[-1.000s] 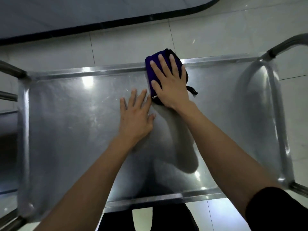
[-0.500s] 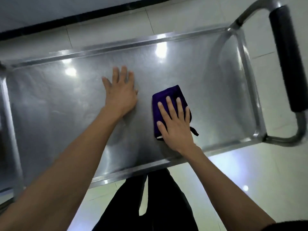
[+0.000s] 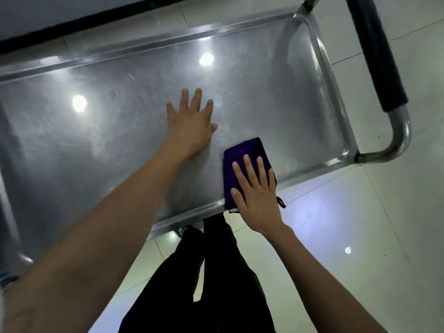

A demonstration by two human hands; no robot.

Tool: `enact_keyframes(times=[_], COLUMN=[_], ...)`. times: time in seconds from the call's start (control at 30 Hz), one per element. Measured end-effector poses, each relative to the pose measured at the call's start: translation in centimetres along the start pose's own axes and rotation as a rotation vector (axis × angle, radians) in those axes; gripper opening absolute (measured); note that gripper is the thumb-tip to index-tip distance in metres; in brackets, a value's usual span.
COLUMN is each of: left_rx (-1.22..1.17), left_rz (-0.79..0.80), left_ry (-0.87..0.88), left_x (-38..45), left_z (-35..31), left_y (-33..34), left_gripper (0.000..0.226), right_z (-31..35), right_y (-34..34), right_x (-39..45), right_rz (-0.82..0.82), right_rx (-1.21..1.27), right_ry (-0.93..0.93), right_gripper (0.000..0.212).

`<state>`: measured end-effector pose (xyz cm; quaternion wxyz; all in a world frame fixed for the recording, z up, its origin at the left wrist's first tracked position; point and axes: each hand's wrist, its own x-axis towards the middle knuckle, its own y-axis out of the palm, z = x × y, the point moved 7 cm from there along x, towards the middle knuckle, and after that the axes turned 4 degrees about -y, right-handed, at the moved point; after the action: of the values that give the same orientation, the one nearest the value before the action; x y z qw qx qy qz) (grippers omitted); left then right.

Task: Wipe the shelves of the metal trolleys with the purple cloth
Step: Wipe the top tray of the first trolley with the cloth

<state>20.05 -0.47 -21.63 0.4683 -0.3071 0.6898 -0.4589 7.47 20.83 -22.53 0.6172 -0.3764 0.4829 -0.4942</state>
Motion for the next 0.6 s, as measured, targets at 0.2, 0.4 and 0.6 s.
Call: enact_keyframes(times=[0.2,0.4,0.6], left_rx=[-0.041,0.025,0.015], left_rz=[0.007,-0.029,0.007], left_ry=[-0.032,-0.038,-0.091], left_x=[0.1,0.4,0.9], left_z=[0.6,0.9,1.0], left_y=[0.7,0.5,0.8], left_gripper=[0.064,0.067,0.077], right_z=[-0.5,-2.0,-3.8], right_y=[0.0,-1.5,-4.5], right_x=[0.2,6.4,17.7], right_rz=[0.022,0.020,0.012], right_rx=[0.018,0.010,0.006], right_ry=[0.041,0.013,-0.072], right_gripper=[0.059,0.060,0.061])
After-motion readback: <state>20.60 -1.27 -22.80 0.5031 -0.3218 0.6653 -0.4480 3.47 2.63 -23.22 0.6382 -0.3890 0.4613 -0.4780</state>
